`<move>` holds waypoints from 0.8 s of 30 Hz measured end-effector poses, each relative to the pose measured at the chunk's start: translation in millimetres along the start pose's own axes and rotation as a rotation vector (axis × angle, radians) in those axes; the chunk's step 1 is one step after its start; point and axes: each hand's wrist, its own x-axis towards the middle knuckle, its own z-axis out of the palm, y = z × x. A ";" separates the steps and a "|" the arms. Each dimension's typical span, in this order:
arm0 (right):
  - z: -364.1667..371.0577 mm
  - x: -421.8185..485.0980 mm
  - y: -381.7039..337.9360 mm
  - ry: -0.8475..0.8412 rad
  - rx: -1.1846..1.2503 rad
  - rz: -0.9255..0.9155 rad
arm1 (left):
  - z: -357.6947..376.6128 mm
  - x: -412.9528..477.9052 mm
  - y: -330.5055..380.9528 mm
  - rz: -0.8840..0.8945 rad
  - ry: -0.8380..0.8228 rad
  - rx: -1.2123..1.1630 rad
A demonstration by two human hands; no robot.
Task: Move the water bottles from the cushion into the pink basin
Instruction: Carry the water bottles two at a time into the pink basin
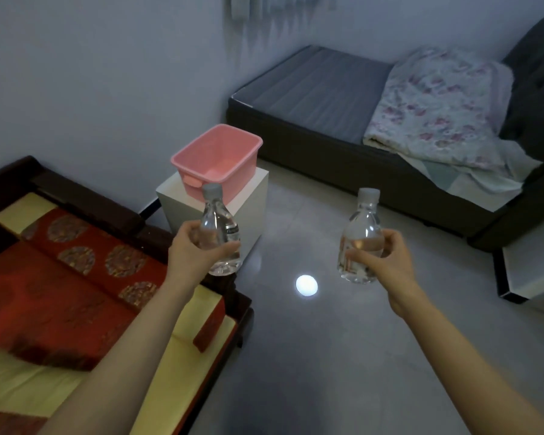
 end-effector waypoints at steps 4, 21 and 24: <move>-8.8 69.3 -7.9 -0.040 -0.008 0.002 | 30.5 50.1 11.7 0.001 0.003 0.048; 2.2 447.2 -74.6 -0.328 -0.047 -0.086 | 165.4 290.8 45.0 -0.102 0.350 0.011; 24.1 498.1 -86.7 -0.383 -0.056 -0.105 | 172.7 329.0 51.1 -0.116 0.388 0.023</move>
